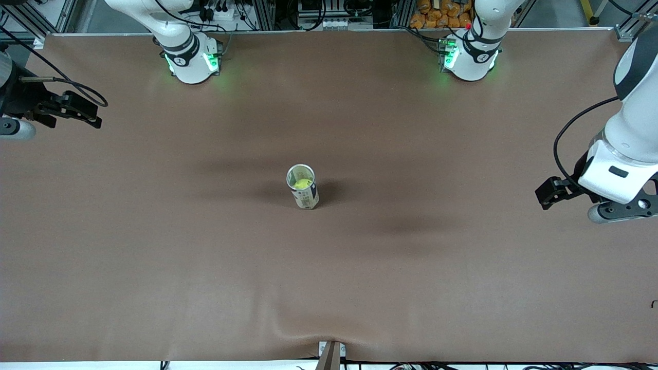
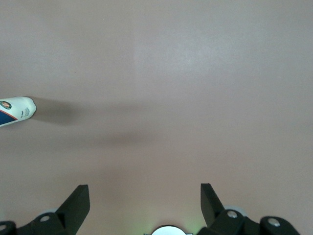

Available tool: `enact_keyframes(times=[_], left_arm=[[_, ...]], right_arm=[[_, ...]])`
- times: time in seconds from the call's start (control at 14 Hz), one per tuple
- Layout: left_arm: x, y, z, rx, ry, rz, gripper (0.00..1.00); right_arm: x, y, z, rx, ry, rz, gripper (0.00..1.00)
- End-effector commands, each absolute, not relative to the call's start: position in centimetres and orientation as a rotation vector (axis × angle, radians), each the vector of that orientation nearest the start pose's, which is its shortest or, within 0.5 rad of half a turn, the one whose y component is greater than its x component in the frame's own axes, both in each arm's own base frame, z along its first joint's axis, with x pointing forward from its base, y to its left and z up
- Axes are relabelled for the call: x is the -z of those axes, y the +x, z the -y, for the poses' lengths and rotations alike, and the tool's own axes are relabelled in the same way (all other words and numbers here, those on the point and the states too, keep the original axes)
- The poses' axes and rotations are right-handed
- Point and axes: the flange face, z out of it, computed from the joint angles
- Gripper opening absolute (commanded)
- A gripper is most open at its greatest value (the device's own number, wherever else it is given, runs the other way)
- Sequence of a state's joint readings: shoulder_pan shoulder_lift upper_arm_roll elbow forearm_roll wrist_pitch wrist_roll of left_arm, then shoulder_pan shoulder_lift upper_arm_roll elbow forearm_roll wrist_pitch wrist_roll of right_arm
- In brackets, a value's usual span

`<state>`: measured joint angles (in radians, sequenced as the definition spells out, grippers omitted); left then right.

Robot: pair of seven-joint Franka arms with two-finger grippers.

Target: Insert tennis ball vertically with right arm

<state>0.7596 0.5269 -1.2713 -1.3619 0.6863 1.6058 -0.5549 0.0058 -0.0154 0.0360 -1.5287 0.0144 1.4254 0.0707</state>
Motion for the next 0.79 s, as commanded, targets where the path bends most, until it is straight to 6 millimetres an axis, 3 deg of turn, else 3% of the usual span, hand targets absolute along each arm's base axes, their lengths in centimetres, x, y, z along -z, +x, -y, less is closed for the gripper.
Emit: enact_keyframes(times=[0.0,0.14,0.43,0.72], left_arm=[[-60.6,62.1,7.3,0.167,-2.986,0.206,1.0],[-61.8,61.7,5.9,0.168,-3.005,0.186,1.0],[-61.8,61.6,6.0,0.147,-3.034,0.168,1.0],[-64.0,59.8,5.7,0.122,-3.051,0.281,1.0]], right_arm=[[-64.4,53.4,-1.9,-0.143,-3.131,-0.039,1.0],[-64.3,53.4,-1.9,-0.147,-3.13,-0.039,1.0],[-64.3,53.4,-1.9,-0.147,-3.13,-0.039,1.0],[-64.3,53.4,-1.8,-0.15,-3.129,-0.041,1.0]])
